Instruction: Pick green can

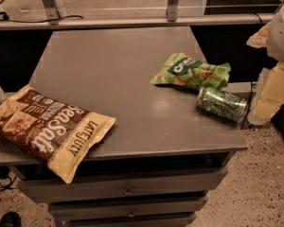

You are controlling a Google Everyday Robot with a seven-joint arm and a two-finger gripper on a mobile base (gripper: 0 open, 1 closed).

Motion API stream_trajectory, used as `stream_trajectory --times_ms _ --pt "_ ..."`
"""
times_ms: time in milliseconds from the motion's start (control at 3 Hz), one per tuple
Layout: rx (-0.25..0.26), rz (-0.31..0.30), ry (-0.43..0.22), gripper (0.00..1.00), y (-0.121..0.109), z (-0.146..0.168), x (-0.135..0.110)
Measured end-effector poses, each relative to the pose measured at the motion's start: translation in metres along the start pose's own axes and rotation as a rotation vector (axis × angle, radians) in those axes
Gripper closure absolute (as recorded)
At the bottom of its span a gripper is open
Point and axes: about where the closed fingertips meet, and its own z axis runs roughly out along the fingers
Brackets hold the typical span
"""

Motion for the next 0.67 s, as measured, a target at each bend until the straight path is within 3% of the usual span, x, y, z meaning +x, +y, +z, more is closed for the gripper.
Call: stream_trajectory --times_ms 333,667 --pt "0.0 0.0 0.0 0.0 0.0 0.0 0.0" --pt "0.0 0.037 -0.026 0.0 0.0 0.0035 0.0051"
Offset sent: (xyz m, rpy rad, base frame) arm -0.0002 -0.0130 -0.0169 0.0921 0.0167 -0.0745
